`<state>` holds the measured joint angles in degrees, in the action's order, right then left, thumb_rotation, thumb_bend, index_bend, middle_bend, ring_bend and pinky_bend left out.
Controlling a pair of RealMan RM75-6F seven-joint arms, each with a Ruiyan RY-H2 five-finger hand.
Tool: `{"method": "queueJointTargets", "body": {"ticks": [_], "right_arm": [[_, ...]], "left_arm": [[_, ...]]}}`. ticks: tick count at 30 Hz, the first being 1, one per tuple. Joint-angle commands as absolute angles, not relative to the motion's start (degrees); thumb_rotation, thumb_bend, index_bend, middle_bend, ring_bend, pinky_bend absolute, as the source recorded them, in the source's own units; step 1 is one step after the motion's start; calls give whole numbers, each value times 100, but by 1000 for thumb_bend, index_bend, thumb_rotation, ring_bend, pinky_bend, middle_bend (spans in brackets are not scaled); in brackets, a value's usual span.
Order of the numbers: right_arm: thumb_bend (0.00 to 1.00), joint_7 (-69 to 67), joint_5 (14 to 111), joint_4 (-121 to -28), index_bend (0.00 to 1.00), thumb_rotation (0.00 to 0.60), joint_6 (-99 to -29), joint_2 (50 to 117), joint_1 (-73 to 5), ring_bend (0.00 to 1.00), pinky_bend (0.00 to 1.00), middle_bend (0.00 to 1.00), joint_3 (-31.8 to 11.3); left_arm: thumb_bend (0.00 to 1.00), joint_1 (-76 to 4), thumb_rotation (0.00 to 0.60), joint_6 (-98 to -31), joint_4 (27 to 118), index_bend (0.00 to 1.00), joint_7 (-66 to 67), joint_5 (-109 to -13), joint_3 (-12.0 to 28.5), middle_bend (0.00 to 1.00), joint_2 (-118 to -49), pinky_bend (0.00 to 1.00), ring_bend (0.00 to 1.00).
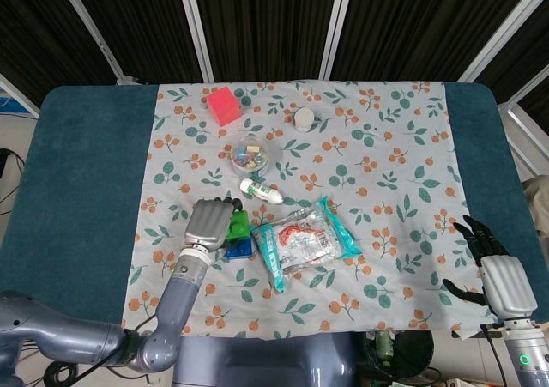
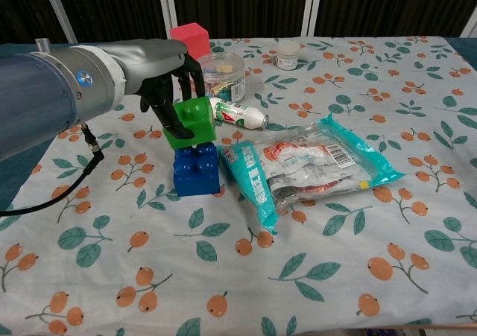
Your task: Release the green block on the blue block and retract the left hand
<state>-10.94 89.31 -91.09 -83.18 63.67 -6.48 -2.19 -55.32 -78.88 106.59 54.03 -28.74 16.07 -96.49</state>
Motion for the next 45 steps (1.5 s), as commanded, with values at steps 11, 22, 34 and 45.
{"method": "queueJointTargets", "body": {"ticks": [11, 22, 34, 45], "right_arm": [[259, -1113, 8955, -9105, 135, 600, -8328, 6364, -651, 65, 238, 40, -209], [259, -1164, 8948, -9102, 135, 600, -8329, 6357, -653, 65, 238, 39, -211], [258, -1234, 8927, -9100, 135, 600, -8322, 6349, -655, 64, 238, 39, -219], [260, -1223, 8910, -9124, 135, 600, -8320, 6351, -652, 65, 238, 40, -222]], "left_arm": [[374, -5570, 600, -7891, 10597, 573, 5424, -2827, 1599, 529, -9708, 563, 447], [374, -5659, 600, -7843, 10452, 575, 5482, -2646, 1662, 529, -9865, 564, 447], [374, -5696, 600, -7862, 10303, 578, 5533, -2640, 1640, 532, -9948, 565, 449], [374, -5581, 600, -7856, 10388, 578, 5465, -2754, 1491, 534, -9851, 565, 452]]}}
